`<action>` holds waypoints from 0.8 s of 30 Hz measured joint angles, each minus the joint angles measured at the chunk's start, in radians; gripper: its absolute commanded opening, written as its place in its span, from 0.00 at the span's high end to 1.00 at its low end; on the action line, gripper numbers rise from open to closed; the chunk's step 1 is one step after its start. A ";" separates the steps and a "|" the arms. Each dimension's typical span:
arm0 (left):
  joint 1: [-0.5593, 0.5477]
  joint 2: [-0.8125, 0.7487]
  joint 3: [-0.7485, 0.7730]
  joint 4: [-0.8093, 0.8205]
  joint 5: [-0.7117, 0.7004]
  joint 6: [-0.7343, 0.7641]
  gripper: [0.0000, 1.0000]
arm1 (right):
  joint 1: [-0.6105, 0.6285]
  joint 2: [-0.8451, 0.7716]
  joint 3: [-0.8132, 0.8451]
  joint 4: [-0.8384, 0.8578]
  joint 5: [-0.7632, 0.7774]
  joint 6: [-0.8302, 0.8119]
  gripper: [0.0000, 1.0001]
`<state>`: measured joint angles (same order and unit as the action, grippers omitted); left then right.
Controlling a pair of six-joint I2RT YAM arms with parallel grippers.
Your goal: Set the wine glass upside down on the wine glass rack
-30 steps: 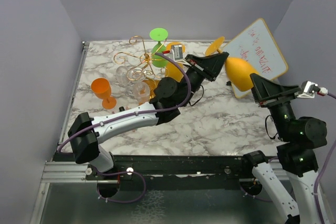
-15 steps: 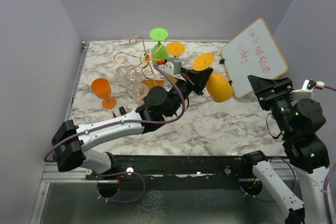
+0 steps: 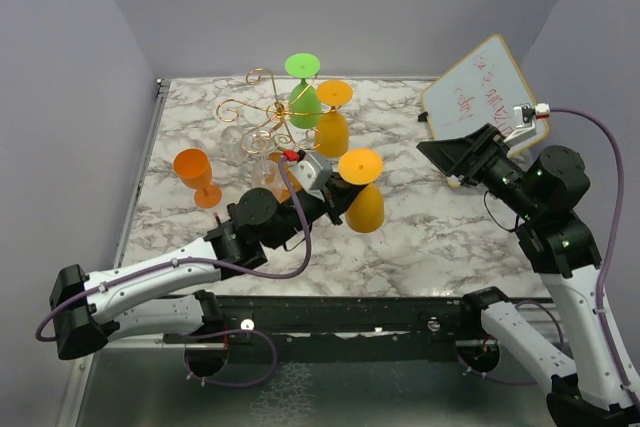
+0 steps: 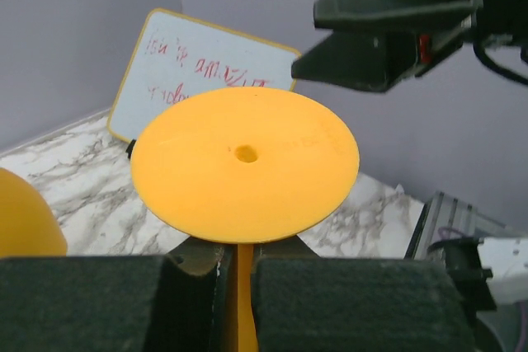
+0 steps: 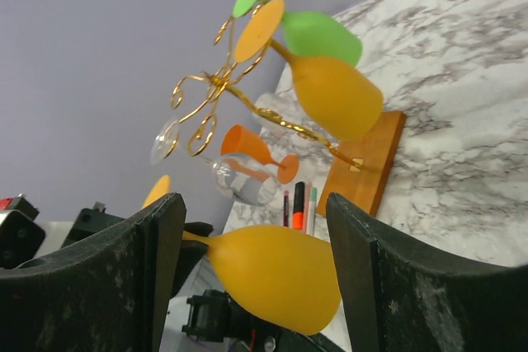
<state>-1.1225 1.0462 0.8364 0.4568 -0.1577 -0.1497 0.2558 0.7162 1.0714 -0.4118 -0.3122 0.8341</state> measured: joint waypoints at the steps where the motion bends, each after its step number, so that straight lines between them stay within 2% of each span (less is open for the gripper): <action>1: 0.000 -0.022 -0.015 -0.032 0.013 0.026 1.00 | 0.000 0.015 0.000 0.023 -0.045 -0.006 0.27; 6: 0.000 -0.095 -0.043 -0.165 -0.008 0.093 1.00 | 0.000 0.077 -0.002 0.098 -0.207 -0.018 0.27; 13: 0.000 -0.156 -0.049 -0.295 -0.234 0.103 1.00 | 0.000 0.212 -0.003 0.106 -0.334 -0.005 0.30; 19: 0.001 -0.162 -0.049 -0.352 -0.344 0.096 1.00 | 0.019 0.275 -0.041 0.178 -0.374 0.096 0.31; 24: 0.001 -0.171 -0.063 -0.352 -0.360 0.093 1.00 | 0.119 0.294 -0.039 0.251 -0.359 0.156 0.34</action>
<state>-1.1213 0.8753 0.7738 0.1051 -0.5175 -0.0563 0.3744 1.0100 1.0321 -0.1608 -0.6708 0.9905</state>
